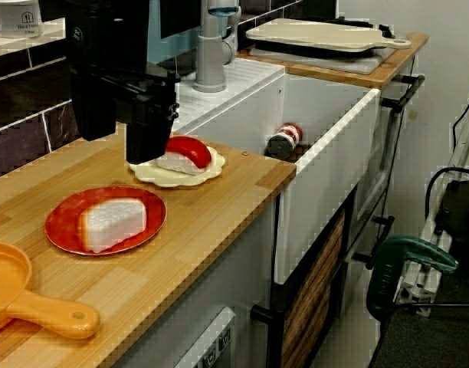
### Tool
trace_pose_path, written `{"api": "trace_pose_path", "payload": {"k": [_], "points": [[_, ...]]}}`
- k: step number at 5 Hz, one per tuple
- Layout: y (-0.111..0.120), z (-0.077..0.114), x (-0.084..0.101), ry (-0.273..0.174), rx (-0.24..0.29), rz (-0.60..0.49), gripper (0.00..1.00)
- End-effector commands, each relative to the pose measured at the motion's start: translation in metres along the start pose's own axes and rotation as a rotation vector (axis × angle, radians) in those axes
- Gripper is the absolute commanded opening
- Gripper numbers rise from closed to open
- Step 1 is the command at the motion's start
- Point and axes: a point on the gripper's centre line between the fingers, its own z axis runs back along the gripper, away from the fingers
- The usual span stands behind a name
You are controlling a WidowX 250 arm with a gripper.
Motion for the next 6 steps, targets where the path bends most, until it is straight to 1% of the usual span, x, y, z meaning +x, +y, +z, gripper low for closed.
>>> {"api": "trace_pose_path", "payload": {"k": [1,2,3,5,6], "points": [[0.001,0.014,0.011,-0.012,-0.051,0.039,1.00],[-0.001,0.012,0.023,0.009,-0.062,0.068,1.00],[-0.002,0.010,0.023,-0.045,-0.076,0.047,1.00],[-0.009,-0.008,0.019,-0.023,-0.047,0.018,1.00],[-0.012,-0.019,0.017,-0.016,-0.046,0.015,1.00]]}}
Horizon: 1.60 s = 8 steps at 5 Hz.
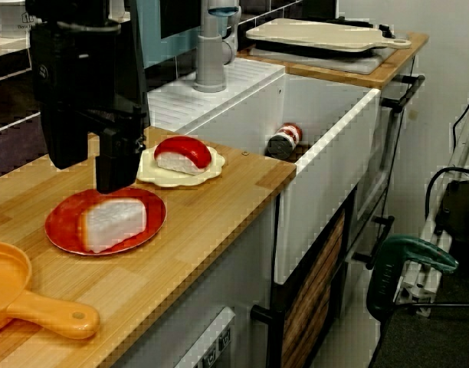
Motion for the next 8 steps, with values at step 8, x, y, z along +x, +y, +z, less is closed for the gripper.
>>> {"api": "trace_pose_path", "payload": {"k": [8], "points": [[0.004,-0.023,-0.013,-0.064,-0.009,-0.078,1.00]]}}
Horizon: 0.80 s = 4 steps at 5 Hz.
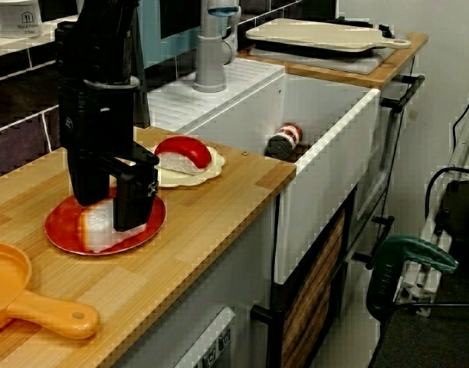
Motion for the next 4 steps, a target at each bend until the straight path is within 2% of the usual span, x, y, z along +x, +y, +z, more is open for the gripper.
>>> {"api": "trace_pose_path", "payload": {"k": [1,2,4], "points": [[0.0034,0.0152,0.0069,-0.041,-0.025,0.013,1.00],[0.0045,0.0152,0.0068,-0.045,-0.023,-0.003,0.00],[0.0094,0.0113,0.0040,-0.040,-0.014,-0.002,0.00]]}}
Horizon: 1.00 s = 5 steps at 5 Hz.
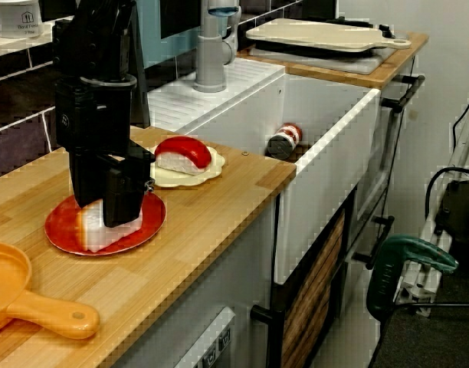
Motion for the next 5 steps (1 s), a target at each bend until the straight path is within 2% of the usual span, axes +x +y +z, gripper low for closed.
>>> {"api": "trace_pose_path", "payload": {"k": [1,3,4,5], "points": [[0.009,0.016,0.006,-0.015,-0.039,0.006,0.00],[0.001,0.054,0.021,0.058,-0.085,-0.015,0.00],[-0.003,0.065,0.025,0.090,-0.090,-0.025,0.00],[-0.004,0.068,0.022,0.092,-0.100,-0.070,0.00]]}}
